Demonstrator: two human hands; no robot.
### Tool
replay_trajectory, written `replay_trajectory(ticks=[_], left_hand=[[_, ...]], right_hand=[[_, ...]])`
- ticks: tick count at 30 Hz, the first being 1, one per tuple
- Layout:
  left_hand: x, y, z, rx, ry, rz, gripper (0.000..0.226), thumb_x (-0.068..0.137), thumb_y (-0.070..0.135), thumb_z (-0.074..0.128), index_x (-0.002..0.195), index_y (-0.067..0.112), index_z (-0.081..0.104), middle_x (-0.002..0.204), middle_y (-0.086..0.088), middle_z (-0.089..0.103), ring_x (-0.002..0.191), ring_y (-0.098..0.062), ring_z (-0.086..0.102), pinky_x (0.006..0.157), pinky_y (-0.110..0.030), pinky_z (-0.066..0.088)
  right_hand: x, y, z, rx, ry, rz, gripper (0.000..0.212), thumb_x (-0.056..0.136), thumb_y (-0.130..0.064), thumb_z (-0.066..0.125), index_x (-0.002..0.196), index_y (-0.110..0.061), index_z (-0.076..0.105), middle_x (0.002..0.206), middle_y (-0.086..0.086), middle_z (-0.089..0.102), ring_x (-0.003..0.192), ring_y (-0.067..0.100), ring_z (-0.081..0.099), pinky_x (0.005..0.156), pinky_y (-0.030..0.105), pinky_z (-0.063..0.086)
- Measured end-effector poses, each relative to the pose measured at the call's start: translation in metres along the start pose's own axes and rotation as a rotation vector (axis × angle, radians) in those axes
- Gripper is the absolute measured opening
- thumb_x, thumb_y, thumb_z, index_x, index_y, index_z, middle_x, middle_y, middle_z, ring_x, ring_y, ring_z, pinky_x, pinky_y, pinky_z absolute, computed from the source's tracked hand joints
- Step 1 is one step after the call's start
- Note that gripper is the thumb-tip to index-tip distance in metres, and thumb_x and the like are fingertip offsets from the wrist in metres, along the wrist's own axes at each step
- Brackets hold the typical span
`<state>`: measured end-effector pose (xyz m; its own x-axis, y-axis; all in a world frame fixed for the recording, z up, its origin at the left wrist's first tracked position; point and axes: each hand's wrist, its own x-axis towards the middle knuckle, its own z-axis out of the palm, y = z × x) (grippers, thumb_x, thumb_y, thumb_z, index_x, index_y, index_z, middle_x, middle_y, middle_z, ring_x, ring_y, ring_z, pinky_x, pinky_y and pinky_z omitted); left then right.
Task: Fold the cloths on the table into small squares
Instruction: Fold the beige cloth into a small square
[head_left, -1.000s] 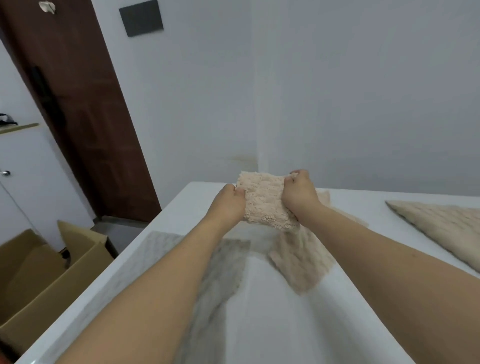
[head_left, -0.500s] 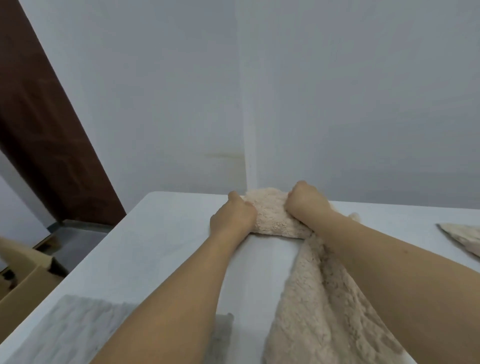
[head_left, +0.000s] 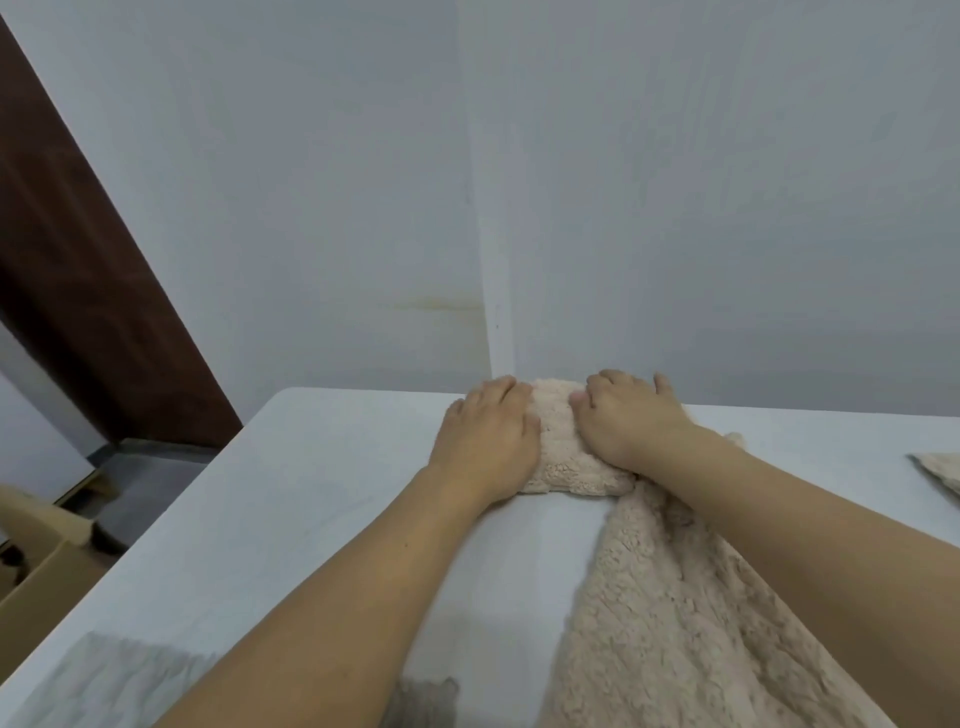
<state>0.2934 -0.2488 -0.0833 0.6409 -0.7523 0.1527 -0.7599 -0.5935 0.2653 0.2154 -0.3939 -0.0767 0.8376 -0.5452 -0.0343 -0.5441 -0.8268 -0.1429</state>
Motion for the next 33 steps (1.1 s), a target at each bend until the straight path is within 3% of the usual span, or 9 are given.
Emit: replay_trajectory(ticks=[3, 10, 13, 15, 20, 25, 33], left_hand=[[0.005, -0.007, 0.007, -0.085, -0.172, -0.046, 0.054, 0.106, 0.036, 0.021, 0.158, 0.021, 0.013, 0.166, 0.005, 0.008, 0.151, -0.010, 0.003, 0.123, -0.040, -0.001], [0.004, -0.009, 0.010, -0.112, -0.166, -0.060, 0.055, 0.106, 0.037, 0.020, 0.158, 0.022, 0.012, 0.166, 0.007, 0.005, 0.151, -0.007, 0.000, 0.123, -0.038, -0.004], [0.003, -0.006, -0.001, -0.227, -0.181, -0.112, 0.055, 0.106, 0.040, 0.020, 0.158, 0.023, 0.013, 0.166, 0.007, 0.002, 0.151, -0.006, -0.002, 0.123, -0.037, -0.006], [-0.002, -0.003, -0.011, -0.260, -0.122, -0.134, 0.056, 0.106, 0.040, 0.019, 0.158, 0.021, 0.013, 0.166, 0.005, 0.003, 0.151, -0.007, -0.002, 0.123, -0.038, -0.005], [-0.041, -0.005, -0.042, -0.089, -0.029, -0.130, 0.056, 0.106, 0.035, 0.023, 0.157, 0.015, 0.014, 0.166, -0.002, 0.009, 0.152, -0.014, 0.003, 0.123, -0.042, -0.003], [-0.111, -0.011, -0.092, 0.077, -0.040, -0.097, 0.055, 0.105, 0.031, 0.026, 0.158, 0.020, 0.014, 0.166, -0.002, 0.008, 0.153, -0.019, 0.004, 0.123, -0.045, -0.001], [-0.239, -0.042, -0.165, 0.116, -0.189, -0.224, 0.055, 0.104, 0.020, 0.029, 0.157, 0.021, 0.017, 0.164, -0.002, 0.017, 0.149, -0.025, 0.021, 0.120, -0.041, 0.021]], right_hand=[[-0.001, 0.002, 0.011, 0.019, -0.057, 0.023, 0.058, 0.101, -0.041, 0.012, 0.144, -0.009, 0.032, 0.152, 0.009, 0.034, 0.141, 0.027, 0.028, 0.118, 0.054, 0.004], [-0.003, 0.000, 0.013, 0.023, -0.040, 0.020, 0.060, 0.101, -0.041, 0.011, 0.149, -0.007, 0.025, 0.156, 0.010, 0.027, 0.144, 0.026, 0.022, 0.119, 0.052, 0.002], [-0.007, -0.002, -0.004, 0.100, -0.007, -0.009, 0.057, 0.102, -0.038, 0.015, 0.145, -0.004, 0.030, 0.152, 0.012, 0.032, 0.141, 0.027, 0.027, 0.118, 0.049, 0.012], [-0.014, -0.001, -0.019, 0.125, 0.073, -0.031, 0.050, 0.102, -0.034, 0.019, 0.137, -0.004, 0.037, 0.145, 0.013, 0.040, 0.135, 0.027, 0.035, 0.115, 0.047, 0.019], [-0.052, -0.013, -0.044, 0.075, 0.176, -0.068, 0.044, 0.102, -0.031, 0.022, 0.131, -0.004, 0.041, 0.139, 0.013, 0.046, 0.130, 0.029, 0.040, 0.112, 0.045, 0.023], [-0.117, -0.043, -0.058, 0.070, 0.219, -0.120, 0.049, 0.102, -0.031, 0.026, 0.142, -0.005, 0.034, 0.148, 0.012, 0.037, 0.137, 0.027, 0.033, 0.115, 0.043, 0.018], [-0.229, -0.108, -0.073, 0.192, 0.058, -0.234, 0.053, 0.099, -0.024, 0.034, 0.148, -0.009, 0.025, 0.155, 0.011, 0.028, 0.139, 0.031, 0.031, 0.112, 0.041, 0.029]])
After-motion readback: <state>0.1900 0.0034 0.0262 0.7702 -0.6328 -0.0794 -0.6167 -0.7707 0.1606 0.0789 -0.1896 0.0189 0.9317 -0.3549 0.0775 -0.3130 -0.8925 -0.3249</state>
